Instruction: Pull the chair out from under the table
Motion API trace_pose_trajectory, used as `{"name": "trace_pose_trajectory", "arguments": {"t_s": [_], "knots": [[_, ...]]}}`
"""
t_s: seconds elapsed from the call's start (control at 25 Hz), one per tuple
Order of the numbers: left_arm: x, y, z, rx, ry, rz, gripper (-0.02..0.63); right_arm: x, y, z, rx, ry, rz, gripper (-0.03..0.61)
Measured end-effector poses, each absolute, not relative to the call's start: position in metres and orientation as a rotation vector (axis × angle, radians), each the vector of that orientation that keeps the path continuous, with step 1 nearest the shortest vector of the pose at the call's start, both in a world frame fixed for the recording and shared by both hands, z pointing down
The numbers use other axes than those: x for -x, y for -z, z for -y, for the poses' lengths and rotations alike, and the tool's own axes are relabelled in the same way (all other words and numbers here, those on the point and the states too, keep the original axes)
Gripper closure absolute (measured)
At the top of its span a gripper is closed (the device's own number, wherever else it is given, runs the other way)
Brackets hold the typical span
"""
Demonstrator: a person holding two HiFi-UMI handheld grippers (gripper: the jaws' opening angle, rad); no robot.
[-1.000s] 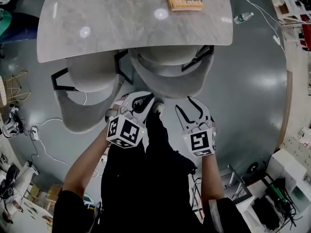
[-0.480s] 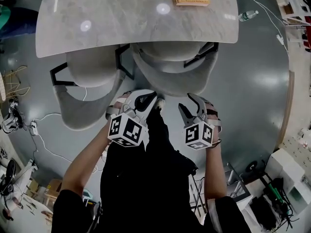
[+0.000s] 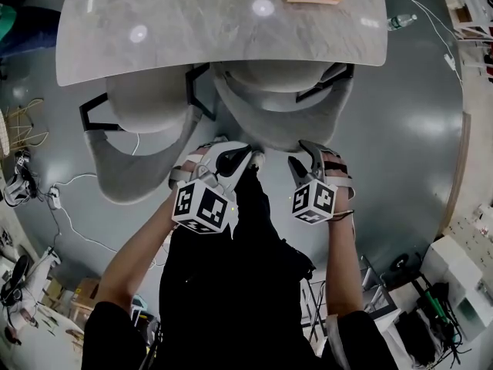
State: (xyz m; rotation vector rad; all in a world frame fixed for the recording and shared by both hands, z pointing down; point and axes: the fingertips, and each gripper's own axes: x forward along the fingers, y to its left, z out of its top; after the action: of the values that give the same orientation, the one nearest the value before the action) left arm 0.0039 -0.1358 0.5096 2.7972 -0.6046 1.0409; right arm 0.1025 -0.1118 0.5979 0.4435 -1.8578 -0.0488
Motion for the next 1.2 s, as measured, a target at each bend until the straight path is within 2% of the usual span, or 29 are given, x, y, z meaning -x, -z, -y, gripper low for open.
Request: {"name": "trace_pose_trajectory", "arguments": {"t_s": [0.2,0.32,0.48,0.56,0.8,1.04,1.2], "knots": [[-0.006,-0.512,0.135,-2.793,-1.039,0.598,0.603,-0.103,-0.611,0.11,-0.416,0.048,1.837,0.36],[-0.008,-0.515,0.136,-2.795,-1.034,0.579,0.566,-0.102,-0.615,0.11,-0.413,0.05,1.834,0.364],[-0.011,-0.521,0.137,-2.802,-1.052,0.548,0.548,-0.103,-0.614,0.115,-0.438,0.061,1.835,0.431],[-0.012,-0.523,0.138,-2.803,-1.061,0.538,0.541,-0.103,-0.615,0.116,-0.435,0.061,1.836,0.435],[-0.015,-0.528,0.138,-2.825,-1.133,0.477,0.476,-0.103,-0.615,0.116,-0.43,0.059,1.838,0.457],[-0.017,-0.55,0.132,-2.836,-1.313,0.347,0.383,-0.103,-0.615,0.115,-0.425,0.063,1.84,0.463],[-0.019,-0.567,0.132,-2.862,-1.392,0.294,0.362,-0.102,-0.616,0.115,-0.422,0.062,1.841,0.465]]}}
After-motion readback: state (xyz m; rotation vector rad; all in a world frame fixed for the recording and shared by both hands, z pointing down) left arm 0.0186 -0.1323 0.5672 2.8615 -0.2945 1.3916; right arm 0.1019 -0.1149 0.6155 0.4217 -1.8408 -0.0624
